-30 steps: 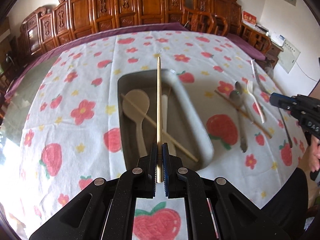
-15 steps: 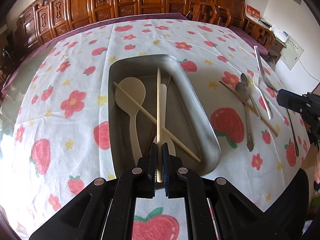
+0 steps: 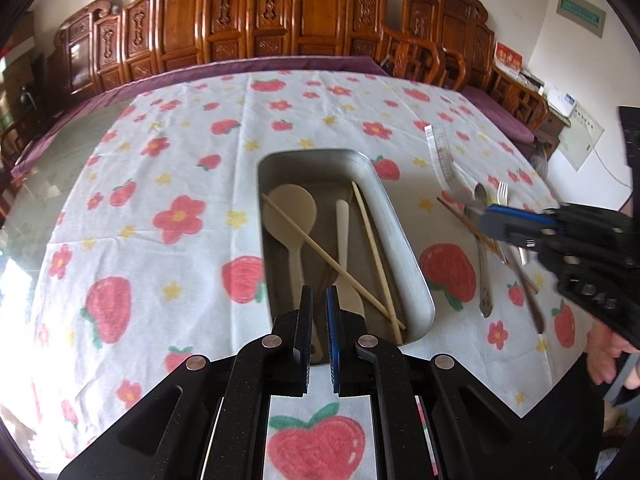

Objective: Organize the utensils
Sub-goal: 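Lower the metal fork into the tray and open the right gripper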

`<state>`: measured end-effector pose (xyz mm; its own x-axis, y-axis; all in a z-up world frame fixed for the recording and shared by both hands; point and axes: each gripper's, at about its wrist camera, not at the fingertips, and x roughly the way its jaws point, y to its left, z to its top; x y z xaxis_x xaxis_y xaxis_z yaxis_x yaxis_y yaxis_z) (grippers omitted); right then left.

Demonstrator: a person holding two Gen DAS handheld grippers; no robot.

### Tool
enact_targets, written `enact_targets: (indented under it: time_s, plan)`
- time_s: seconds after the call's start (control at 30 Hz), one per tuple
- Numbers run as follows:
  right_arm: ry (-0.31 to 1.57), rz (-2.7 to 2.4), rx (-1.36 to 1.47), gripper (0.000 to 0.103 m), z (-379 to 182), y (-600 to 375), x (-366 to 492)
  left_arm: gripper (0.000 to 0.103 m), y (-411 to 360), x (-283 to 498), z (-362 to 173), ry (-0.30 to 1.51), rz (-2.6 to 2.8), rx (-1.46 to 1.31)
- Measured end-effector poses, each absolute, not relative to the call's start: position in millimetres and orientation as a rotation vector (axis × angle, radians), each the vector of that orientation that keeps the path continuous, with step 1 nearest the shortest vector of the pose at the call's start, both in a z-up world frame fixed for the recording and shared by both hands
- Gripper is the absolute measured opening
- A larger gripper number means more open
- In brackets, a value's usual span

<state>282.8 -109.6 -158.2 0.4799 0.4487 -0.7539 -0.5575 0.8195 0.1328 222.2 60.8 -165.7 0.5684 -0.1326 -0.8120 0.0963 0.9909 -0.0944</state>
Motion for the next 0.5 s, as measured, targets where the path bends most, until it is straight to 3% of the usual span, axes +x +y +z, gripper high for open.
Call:
enact_targets:
  time_s: [0.5]
  plan:
    - [0.949,0.623,-0.154,0.008,-193.4,-27.5,321.6,0.006,104.6,192.5,-133.3,0.889,-0.066,-0.070]
